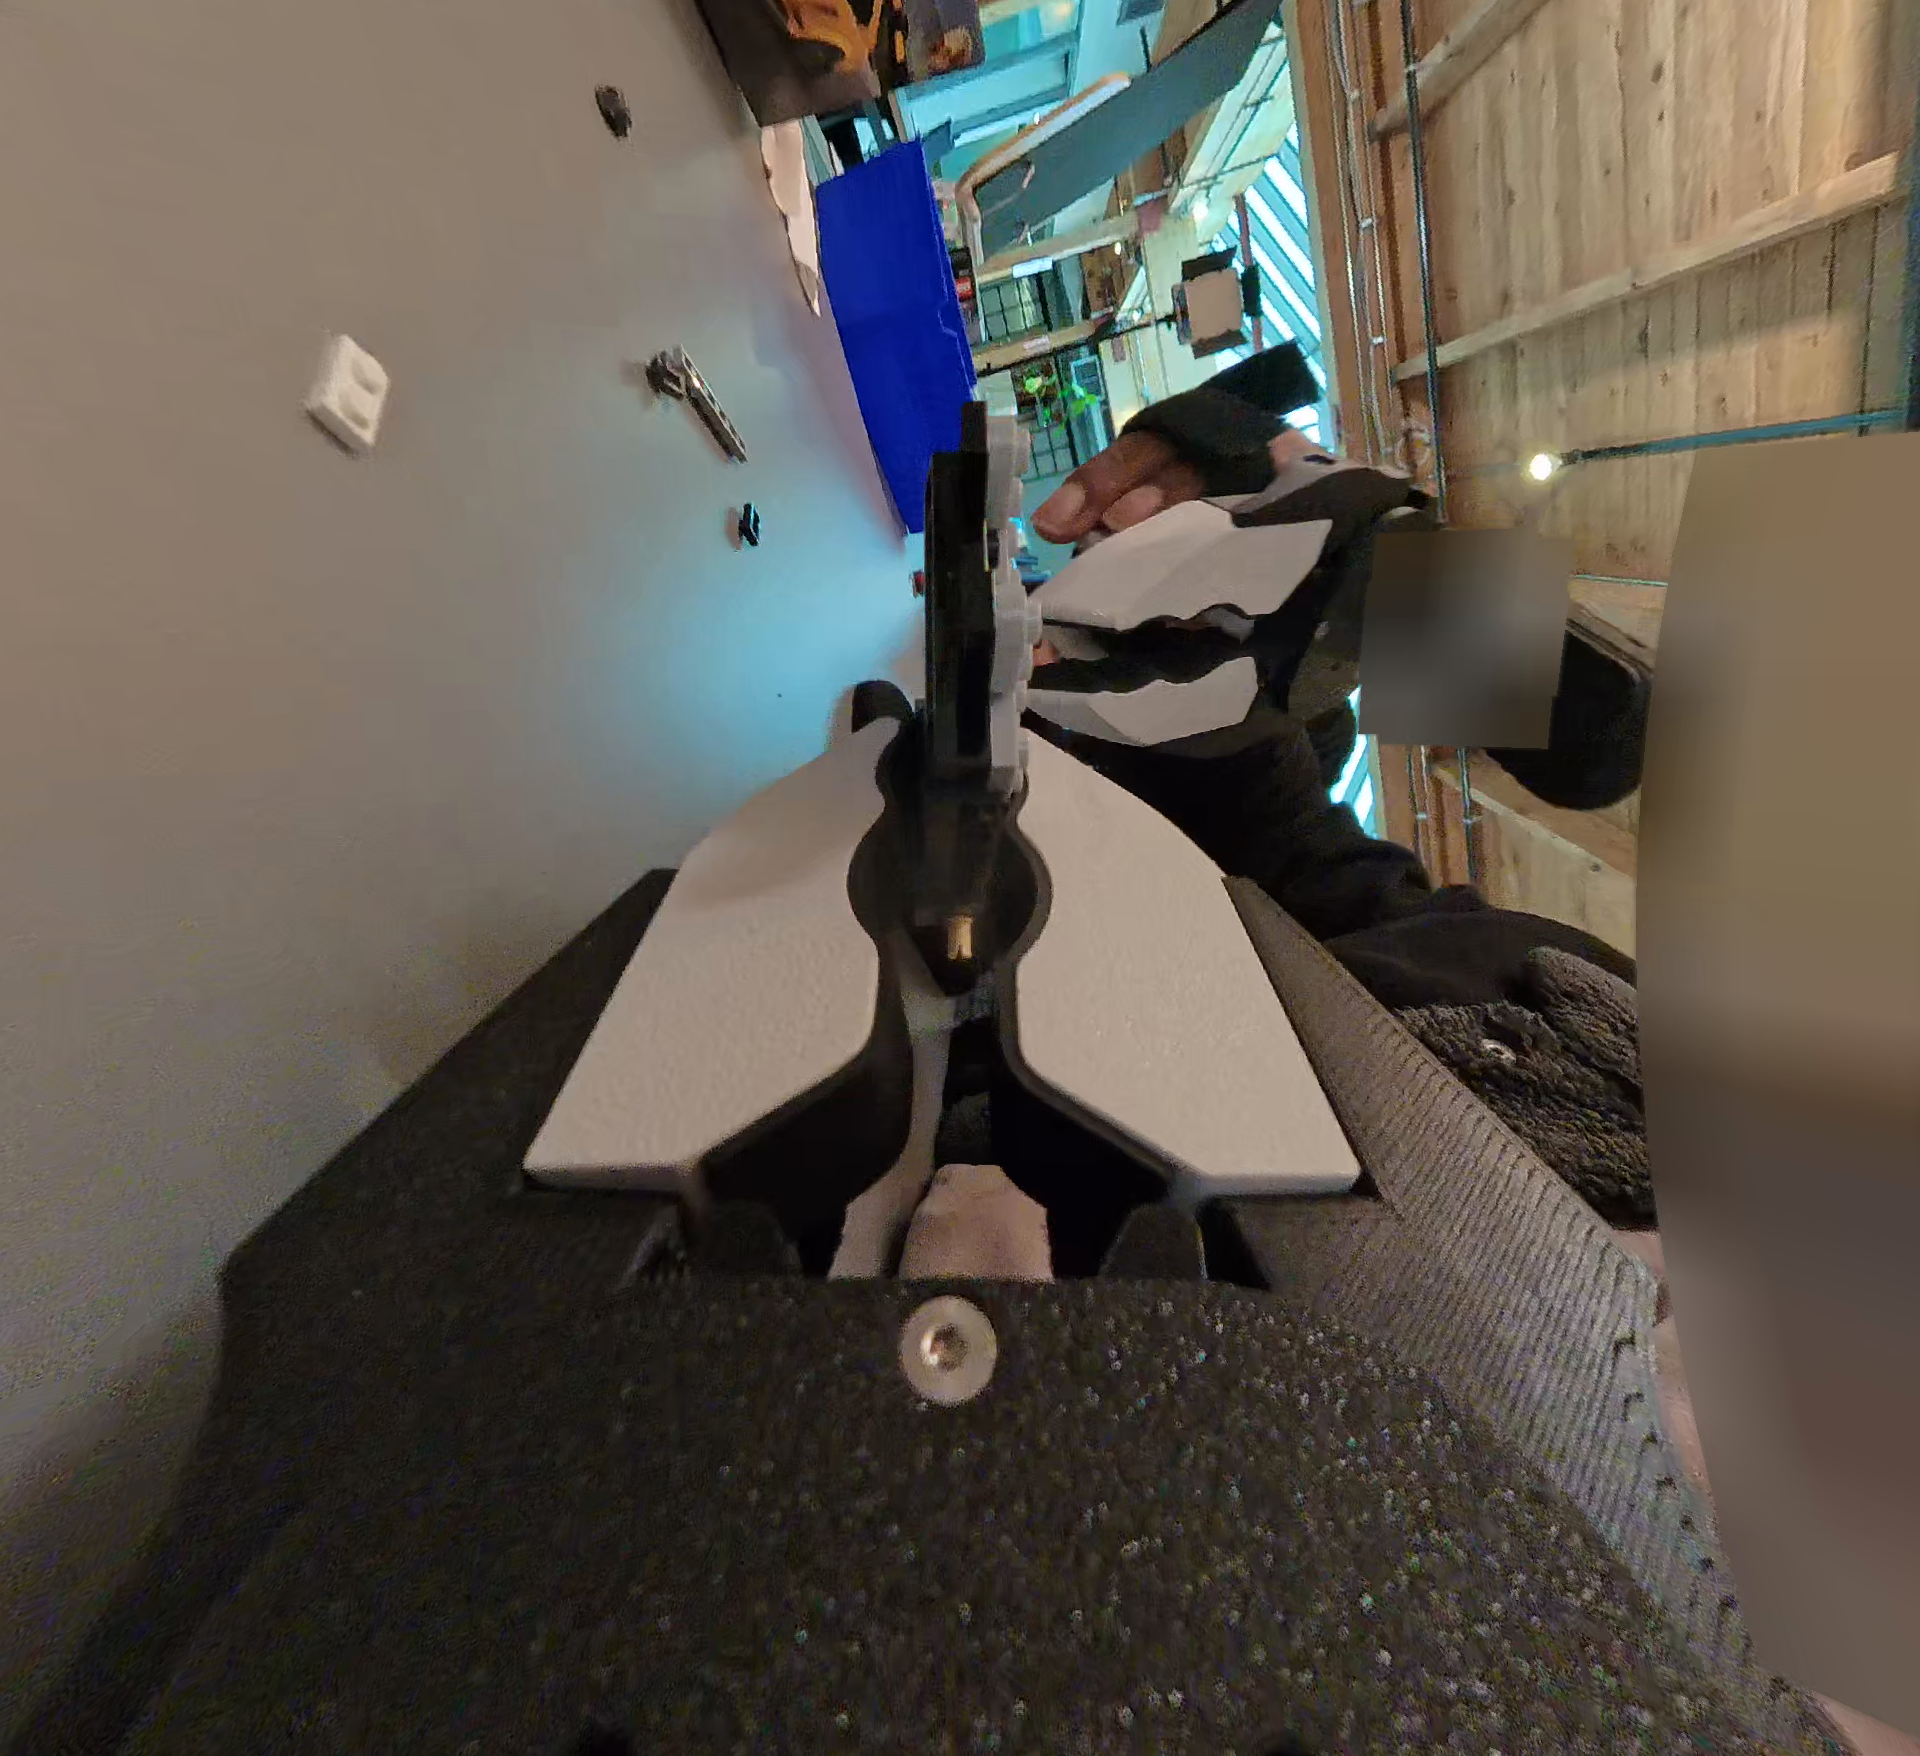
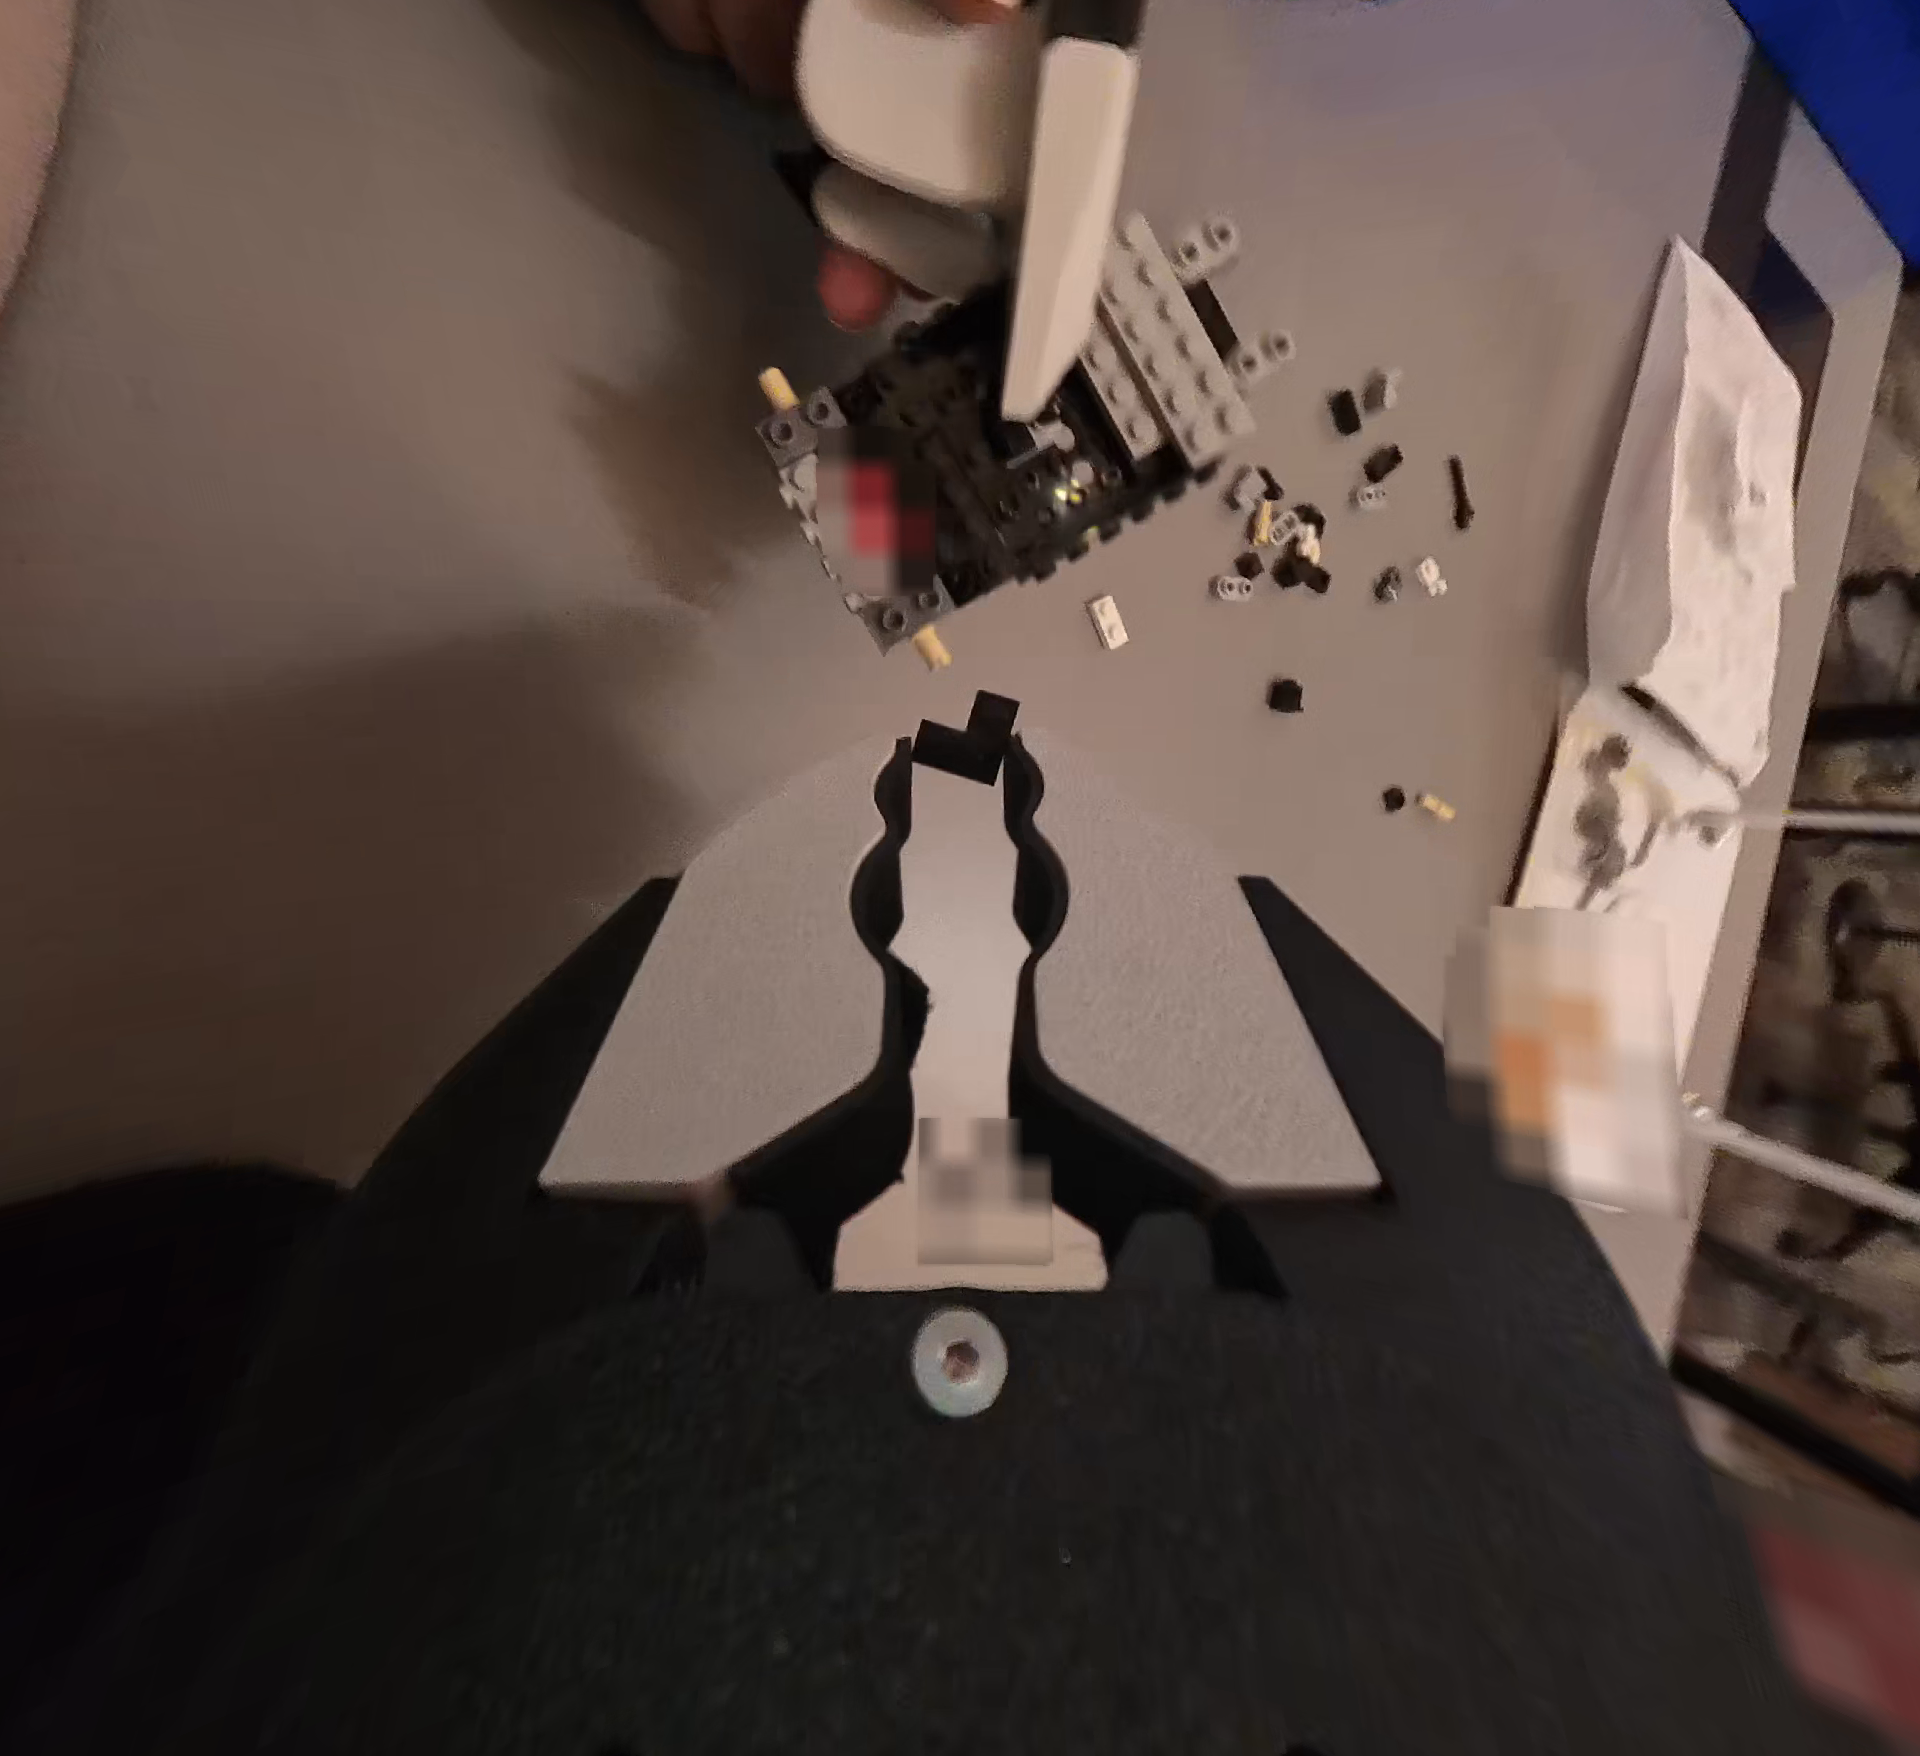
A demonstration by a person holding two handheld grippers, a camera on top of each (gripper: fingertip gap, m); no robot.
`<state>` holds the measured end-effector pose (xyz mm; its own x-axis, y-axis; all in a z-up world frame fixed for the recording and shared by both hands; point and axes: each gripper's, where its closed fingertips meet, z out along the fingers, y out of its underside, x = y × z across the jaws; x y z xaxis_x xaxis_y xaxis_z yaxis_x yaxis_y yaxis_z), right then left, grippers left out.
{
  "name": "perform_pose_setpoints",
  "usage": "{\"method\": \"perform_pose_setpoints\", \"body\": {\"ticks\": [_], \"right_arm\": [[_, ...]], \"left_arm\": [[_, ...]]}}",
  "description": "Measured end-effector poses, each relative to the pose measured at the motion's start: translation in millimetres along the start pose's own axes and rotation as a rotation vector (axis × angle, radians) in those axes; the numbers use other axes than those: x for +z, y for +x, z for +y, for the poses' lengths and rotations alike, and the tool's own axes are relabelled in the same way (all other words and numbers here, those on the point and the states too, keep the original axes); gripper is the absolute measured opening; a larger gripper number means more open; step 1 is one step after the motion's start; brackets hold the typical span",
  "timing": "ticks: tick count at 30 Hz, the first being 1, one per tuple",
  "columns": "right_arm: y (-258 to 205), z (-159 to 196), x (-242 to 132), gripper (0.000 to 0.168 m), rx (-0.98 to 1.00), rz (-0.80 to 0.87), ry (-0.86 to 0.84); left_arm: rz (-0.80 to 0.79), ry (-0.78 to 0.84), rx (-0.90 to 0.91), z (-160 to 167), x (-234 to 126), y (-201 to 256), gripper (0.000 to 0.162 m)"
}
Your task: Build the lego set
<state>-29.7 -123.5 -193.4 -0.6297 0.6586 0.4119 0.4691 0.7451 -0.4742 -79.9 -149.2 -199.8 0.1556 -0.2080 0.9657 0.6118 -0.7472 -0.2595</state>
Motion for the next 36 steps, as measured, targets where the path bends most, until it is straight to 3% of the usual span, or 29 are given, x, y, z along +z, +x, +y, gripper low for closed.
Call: {"method": "perform_pose_setpoints", "body": {"ticks": [9,19,25,32,36], "right_arm": [[-21.0,-6.8,9.6,0.016,-0.297,-0.209,-0.095],[-30.0,-8.8,19.8,0.017,-0.379,-0.332,-0.137],[-12.8,-8.7,12.1,0.024,-0.157,-0.217,-0.090],[-7.9,-5.4,20.7,0.024,0.566,-0.019,0.033],[-6.7,-2.4,33.5,0.022,0.725,0.057,0.112]], "left_arm": [[0.003,-0.089,-0.058,19.0,17.4,-6.0,0.012],[0.032,-0.130,-0.107,29.7,23.5,-6.7,0.013],[0.040,-0.094,-0.121,24.6,21.7,-7.9,0.013],[0.005,0.014,-0.115,8.0,15.1,-13.8,0.012],[-0.007,0.021,-0.096,7.0,14.6,-14.3,0.012]]}}
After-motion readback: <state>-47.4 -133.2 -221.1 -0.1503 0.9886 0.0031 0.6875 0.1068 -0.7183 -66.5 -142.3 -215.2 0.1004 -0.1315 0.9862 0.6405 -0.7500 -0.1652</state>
